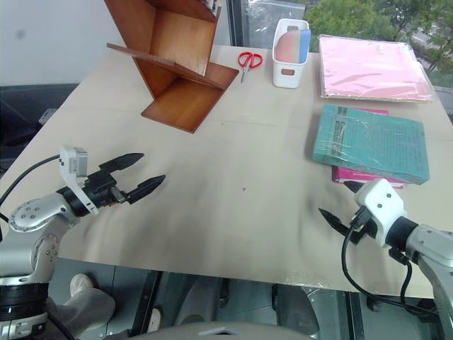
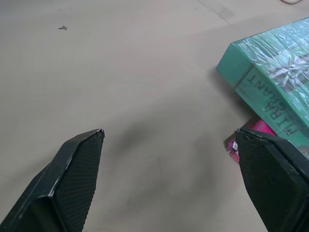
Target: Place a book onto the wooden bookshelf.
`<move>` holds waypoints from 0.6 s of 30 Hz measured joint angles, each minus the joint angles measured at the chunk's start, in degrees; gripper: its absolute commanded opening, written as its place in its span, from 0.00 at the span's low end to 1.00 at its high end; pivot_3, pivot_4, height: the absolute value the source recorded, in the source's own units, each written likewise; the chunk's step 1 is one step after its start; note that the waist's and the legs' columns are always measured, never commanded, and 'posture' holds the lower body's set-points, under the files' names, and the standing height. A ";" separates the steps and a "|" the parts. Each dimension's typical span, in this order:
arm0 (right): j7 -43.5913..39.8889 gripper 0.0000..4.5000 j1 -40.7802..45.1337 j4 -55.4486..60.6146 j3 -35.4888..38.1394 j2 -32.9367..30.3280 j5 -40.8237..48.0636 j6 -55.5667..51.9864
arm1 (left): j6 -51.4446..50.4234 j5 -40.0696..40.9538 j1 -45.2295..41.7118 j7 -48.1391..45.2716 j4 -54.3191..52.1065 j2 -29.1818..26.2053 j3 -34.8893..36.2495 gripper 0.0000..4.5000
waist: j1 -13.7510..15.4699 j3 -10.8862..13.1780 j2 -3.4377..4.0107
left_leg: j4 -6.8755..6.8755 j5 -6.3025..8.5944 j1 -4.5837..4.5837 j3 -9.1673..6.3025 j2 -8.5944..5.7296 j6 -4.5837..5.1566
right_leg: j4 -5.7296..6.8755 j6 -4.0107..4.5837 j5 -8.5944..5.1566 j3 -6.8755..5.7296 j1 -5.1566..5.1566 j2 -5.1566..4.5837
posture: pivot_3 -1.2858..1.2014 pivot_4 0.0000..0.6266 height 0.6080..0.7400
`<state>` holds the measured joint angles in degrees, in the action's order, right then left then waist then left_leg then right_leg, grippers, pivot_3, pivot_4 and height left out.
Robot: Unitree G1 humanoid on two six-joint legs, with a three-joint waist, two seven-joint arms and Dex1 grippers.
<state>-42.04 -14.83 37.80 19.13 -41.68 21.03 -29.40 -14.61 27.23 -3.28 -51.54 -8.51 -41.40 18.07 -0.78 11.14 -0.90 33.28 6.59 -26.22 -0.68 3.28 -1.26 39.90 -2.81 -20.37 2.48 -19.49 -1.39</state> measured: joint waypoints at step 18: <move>2.61 0.87 3.40 -2.40 1.09 -0.43 -2.03 2.43 | 0.17 -0.65 -11.18 1.39 2.90 1.99 -3.45 1.00 | 0.03 -0.03 -0.05 | 0.03 -0.01 -0.01 0.00 -0.02 0.00 | 0.02 -0.02 0.01 0.00 0.03 0.03 | 0.52 0.24 1.00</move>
<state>-39.43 -11.44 35.40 20.22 -42.11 19.00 -26.97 -14.44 26.58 -14.46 -50.15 -5.62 -39.41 14.63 -0.75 11.10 -0.95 33.32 6.58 -26.23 -0.68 3.27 -1.25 39.91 -2.83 -20.36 2.48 -19.46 -1.35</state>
